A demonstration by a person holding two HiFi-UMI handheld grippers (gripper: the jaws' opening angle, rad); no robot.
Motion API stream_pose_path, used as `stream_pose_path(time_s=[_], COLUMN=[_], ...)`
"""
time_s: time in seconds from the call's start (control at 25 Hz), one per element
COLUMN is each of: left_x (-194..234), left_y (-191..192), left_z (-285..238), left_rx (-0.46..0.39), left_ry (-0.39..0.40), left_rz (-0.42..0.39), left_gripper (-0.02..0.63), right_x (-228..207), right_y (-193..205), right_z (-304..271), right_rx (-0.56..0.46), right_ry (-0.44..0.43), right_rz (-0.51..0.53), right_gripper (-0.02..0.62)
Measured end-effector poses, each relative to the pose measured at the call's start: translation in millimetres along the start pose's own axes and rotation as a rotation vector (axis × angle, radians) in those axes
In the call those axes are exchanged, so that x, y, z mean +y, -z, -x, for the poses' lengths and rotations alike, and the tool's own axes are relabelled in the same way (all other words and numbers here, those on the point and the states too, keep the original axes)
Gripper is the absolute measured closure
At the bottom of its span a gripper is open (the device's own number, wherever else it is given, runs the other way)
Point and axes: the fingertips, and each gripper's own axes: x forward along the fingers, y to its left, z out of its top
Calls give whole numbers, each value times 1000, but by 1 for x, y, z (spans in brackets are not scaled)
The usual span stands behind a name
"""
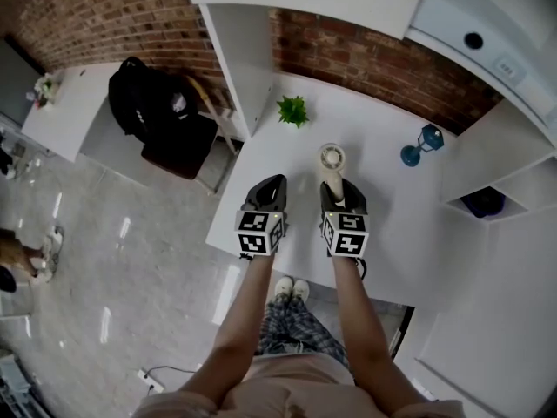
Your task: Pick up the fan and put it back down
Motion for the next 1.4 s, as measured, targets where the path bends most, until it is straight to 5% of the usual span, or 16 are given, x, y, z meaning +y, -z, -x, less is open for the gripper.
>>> stream_pose_path(time_s=[0.36, 0.56, 0.96, 1.4], left_x=[-27, -36, -38, -22], left_y=[-67, -81, -77, -24], left_z=[36, 46, 24, -32], left_rx=[-127, -167, -152, -24], left_ry=[27, 34, 48, 49], left_rz=[-48, -46, -58, -30], left_gripper=[577, 577, 577, 577], right_x=[13, 11, -6, -26], right_y=[-94, -113, -102, -31], right_z=[98, 125, 98, 17], right_rx=[-346, -410, -354, -118], right_ry=[8, 30, 49, 68], right_rz=[36, 38, 46, 0], right_gripper=[393, 393, 393, 393])
